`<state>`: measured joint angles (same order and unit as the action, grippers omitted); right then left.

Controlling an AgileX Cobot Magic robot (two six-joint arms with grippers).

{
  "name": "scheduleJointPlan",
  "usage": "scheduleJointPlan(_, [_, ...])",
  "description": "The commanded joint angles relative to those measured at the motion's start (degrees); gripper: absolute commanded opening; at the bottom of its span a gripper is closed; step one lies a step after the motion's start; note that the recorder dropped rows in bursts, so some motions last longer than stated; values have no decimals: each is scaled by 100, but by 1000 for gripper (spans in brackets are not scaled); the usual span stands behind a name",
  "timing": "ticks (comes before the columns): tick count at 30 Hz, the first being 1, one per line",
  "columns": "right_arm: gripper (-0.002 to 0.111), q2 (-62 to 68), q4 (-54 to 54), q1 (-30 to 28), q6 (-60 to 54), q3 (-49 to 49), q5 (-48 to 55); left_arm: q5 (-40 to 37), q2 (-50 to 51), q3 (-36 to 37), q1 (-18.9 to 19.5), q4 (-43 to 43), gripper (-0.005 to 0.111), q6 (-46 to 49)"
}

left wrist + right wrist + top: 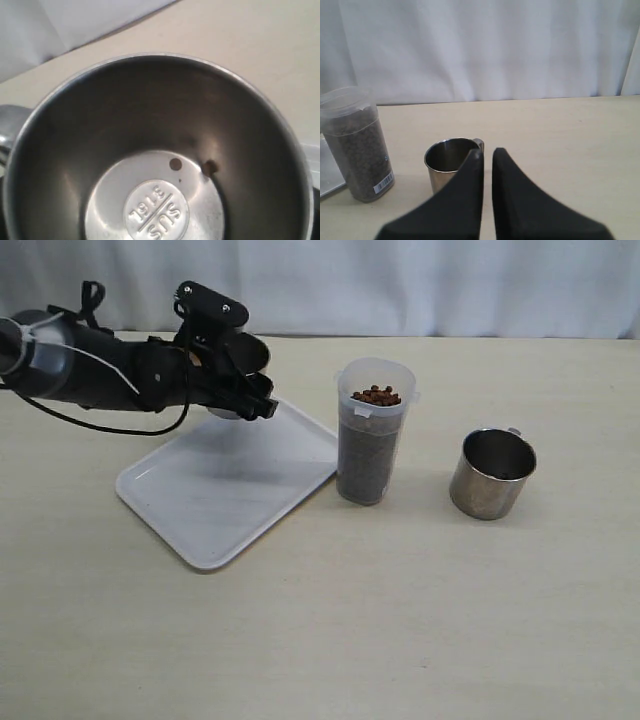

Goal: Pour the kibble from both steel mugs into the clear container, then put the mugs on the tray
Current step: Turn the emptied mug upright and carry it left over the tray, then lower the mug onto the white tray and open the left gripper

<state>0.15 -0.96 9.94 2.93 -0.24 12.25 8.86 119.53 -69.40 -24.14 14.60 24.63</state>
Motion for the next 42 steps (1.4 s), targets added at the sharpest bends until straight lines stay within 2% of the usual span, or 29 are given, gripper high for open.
scheduleJointPlan(1, [5, -15, 9, 21, -36, 24, -17, 810, 302, -109, -22, -1209, 0, -1843])
scheduleJointPlan(2, [5, -15, 9, 21, -36, 24, -17, 963, 347, -109, -22, -1751, 0, -2463])
scheduleJointPlan(5, [5, -15, 9, 21, -36, 24, -17, 2104, 564, -125, 36, -4578, 0, -4803])
scheduleJointPlan(6, [5, -15, 9, 21, -36, 24, -17, 2205, 611, -146, 38, -4709, 0, -4902])
scheduleJointPlan(9, [5, -15, 9, 21, -36, 24, -17, 1945, 696, -168, 38, -4309, 0, -4818])
scheduleJointPlan(11, [5, -15, 9, 21, -36, 24, -17, 1871, 696, -168, 79, -4283, 0, -4547])
scheduleJointPlan(19, [5, -15, 9, 21, -36, 24, -17, 1241, 790, -168, 345, -4185, 0, -4608])
scheduleJointPlan(25, [5, -15, 9, 21, -36, 24, -17, 1817, 1201, -168, 345, -4185, 0, -4608])
scheduleJointPlan(29, [5, -15, 9, 21, -36, 24, -17, 1932, 1291, -168, 345, -4185, 1, -4608])
scheduleJointPlan(32, [5, -15, 9, 21, -36, 24, -17, 1932, 1291, -168, 345, -4101, 14, -4608])
scheduleJointPlan(37, [5, -15, 9, 21, -36, 24, -17, 1920, 1291, -168, 345, -4047, 60, -4608])
scheduleJointPlan(39, [5, -15, 9, 21, -36, 24, -17, 1844, 1237, -168, 345, -4047, 74, -4608])
scheduleJointPlan(42, [5, -15, 9, 21, -36, 24, -17, 1518, 1072, -168, 345, -4047, 87, -4608])
